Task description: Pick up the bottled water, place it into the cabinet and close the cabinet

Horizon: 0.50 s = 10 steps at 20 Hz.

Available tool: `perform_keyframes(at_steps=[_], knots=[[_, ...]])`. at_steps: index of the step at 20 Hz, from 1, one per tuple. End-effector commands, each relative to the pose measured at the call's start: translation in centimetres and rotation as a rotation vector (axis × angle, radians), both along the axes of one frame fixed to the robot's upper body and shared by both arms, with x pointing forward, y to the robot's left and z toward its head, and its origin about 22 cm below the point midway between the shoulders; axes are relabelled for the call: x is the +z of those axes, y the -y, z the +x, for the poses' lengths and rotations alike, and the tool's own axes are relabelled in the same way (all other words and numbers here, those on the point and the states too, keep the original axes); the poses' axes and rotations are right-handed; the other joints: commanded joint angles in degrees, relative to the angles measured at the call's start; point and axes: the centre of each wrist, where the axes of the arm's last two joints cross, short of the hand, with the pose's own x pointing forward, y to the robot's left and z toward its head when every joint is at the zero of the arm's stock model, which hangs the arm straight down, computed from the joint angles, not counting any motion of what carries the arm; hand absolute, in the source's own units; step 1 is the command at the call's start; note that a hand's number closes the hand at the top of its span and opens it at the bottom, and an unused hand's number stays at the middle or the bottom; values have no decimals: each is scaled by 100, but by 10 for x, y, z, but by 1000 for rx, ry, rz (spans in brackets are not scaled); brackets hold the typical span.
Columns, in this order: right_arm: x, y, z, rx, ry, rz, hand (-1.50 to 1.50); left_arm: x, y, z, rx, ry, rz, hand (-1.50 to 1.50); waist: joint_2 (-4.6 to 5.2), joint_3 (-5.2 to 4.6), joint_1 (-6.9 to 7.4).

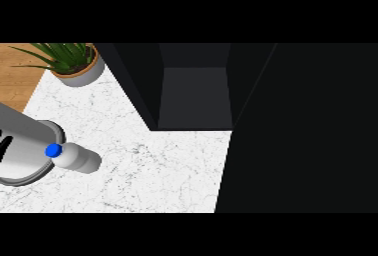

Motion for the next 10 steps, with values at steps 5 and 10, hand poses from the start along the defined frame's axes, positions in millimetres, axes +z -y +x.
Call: perform_keyframes(at_steps=[5,10], knots=[[19,0,-17,-55,46,-10,-150,-41,-15,20,2,-107,19,-150,-2,-1,2],[32,1,-23,-53,42,-12,-150,-86,-31,31,-2,-132,5,-150,2,-10,-35]])
